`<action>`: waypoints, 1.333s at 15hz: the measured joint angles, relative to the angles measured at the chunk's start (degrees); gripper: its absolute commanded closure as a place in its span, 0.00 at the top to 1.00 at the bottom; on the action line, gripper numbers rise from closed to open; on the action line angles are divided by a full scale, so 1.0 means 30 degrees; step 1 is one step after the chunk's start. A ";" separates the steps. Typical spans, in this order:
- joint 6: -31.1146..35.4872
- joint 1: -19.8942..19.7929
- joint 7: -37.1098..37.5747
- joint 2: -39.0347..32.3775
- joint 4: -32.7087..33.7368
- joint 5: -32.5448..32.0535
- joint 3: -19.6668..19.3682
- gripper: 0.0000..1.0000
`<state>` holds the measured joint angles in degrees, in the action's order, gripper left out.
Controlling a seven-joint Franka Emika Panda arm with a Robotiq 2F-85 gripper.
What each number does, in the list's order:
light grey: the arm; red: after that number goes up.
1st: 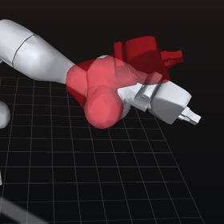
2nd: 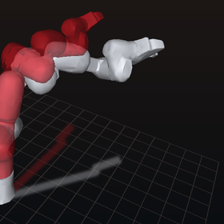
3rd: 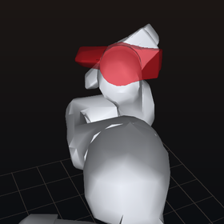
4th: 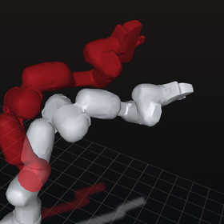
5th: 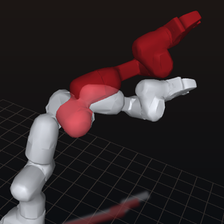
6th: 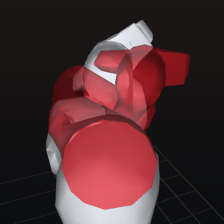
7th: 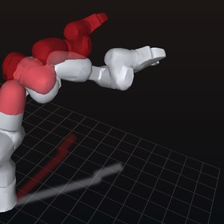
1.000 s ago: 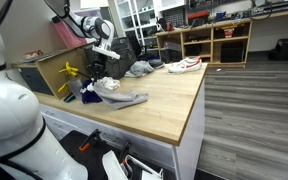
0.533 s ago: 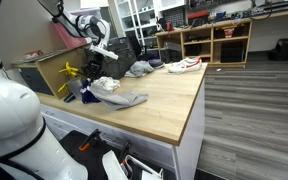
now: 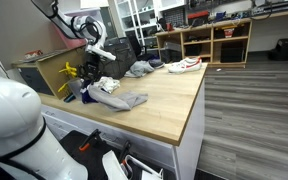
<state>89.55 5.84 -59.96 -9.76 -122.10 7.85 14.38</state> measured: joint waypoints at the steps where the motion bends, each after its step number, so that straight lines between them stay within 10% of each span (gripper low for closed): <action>1: -0.0024 0.0006 0.0000 0.0024 -0.0016 0.0000 -0.0034 0.81; 4: -0.0030 -0.0019 0.0020 0.0026 -0.0011 0.0003 -0.0473 0.99; 20: 0.4226 -0.2053 0.7180 -0.3752 0.4093 0.1165 -0.3686 1.00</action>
<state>102.23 -0.32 -38.42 -21.02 -109.82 11.34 3.32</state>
